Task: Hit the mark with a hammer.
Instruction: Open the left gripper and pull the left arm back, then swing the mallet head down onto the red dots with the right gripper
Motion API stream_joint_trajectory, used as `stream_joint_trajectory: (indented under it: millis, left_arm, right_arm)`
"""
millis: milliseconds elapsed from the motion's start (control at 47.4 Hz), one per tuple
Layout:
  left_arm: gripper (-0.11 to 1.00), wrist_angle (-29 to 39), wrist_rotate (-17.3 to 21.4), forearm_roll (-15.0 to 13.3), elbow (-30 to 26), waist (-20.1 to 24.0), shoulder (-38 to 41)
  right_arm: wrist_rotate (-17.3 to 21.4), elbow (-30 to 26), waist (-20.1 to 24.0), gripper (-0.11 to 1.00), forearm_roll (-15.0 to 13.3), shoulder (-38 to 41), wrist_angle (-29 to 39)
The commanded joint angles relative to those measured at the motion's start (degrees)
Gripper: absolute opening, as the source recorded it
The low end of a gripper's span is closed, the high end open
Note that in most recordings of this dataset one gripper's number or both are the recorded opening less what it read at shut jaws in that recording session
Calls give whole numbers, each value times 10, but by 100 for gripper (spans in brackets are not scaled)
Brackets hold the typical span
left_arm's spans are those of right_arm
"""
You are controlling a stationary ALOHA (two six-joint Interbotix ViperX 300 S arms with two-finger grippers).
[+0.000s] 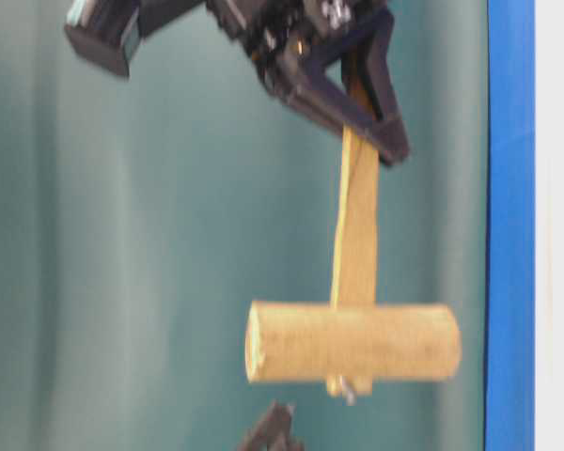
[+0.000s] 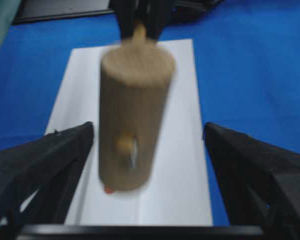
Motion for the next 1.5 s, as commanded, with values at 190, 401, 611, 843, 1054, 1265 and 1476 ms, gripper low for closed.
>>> stream_joint_trajectory:
  millis: [190, 401, 611, 843, 1054, 1265, 1476]
  left_arm:
    - [90, 40, -3, -1, 33, 2, -100]
    - [90, 74, -4, -1, 44, 2, -134]
    - [90, 88, -4, -1, 46, 2, -140]
    - [90, 89, -4, -1, 47, 2, -140]
    - [89, 89, -4, -1, 47, 2, -142]
    - [89, 89, -4, -1, 48, 2, -144]
    - [89, 89, -4, -1, 48, 2, -143]
  right_arm:
    - [2, 23, 1, 2, 36, -56, -19]
    - [2, 16, 1, 2, 39, -47, -21]
    - [2, 3, 1, 2, 56, -27, -44]
    - [2, -39, 0, 2, 63, 16, -49]
    - [2, -64, 0, 2, 63, 41, -49]
    - [2, -63, 0, 2, 64, 43, -50]
    - [2, -65, -1, 2, 74, 87, -52]
